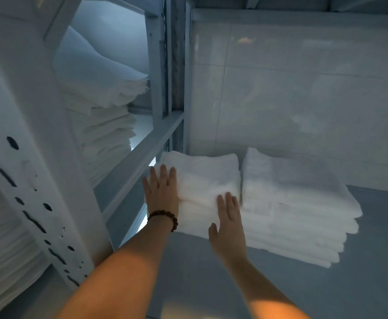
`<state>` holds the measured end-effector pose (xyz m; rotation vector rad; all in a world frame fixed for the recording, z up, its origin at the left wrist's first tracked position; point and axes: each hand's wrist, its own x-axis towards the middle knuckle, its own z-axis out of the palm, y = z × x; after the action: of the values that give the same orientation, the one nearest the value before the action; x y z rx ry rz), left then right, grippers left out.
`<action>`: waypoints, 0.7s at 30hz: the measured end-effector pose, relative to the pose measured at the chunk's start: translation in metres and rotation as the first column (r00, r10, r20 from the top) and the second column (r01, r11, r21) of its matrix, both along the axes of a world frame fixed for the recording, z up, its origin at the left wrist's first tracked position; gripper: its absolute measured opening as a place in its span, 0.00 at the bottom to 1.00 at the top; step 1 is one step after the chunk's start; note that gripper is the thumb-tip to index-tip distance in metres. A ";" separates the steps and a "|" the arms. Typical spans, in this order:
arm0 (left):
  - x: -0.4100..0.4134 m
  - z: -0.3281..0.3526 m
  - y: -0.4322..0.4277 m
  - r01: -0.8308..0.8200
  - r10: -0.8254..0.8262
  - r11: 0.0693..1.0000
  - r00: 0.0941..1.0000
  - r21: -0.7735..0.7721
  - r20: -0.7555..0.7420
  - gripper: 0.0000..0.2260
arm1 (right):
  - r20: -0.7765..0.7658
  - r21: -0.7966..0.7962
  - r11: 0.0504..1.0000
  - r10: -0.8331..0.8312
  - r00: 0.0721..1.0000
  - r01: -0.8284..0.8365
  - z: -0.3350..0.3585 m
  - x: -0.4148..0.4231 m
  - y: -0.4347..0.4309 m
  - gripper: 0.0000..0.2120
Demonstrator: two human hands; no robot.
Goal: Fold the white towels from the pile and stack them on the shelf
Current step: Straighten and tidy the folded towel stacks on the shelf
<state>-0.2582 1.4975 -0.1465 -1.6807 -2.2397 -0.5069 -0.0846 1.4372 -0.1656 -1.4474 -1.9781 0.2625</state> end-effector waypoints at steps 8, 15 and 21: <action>0.001 -0.014 -0.018 -0.014 0.015 1.000 1.000 -0.014 0.026 0.35 | 0.176 0.210 0.976 -0.094 0.980 0.056 0.020 -0.007 0.005 0.30; -0.004 -0.021 -0.024 0.021 -0.019 0.998 0.999 -0.057 0.029 0.30 | 0.547 0.041 0.993 0.070 0.834 -0.110 0.025 -0.029 0.031 0.30; -0.002 -0.019 -0.024 0.041 -0.038 0.997 0.998 -0.061 0.050 0.27 | 0.596 0.040 0.979 0.138 0.791 -0.200 0.041 -0.047 0.049 0.32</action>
<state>-0.2601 1.4734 -0.1658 -1.7646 -2.2829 -0.4977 -0.1313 1.4863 -0.1249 -1.3920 -2.5846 -0.2538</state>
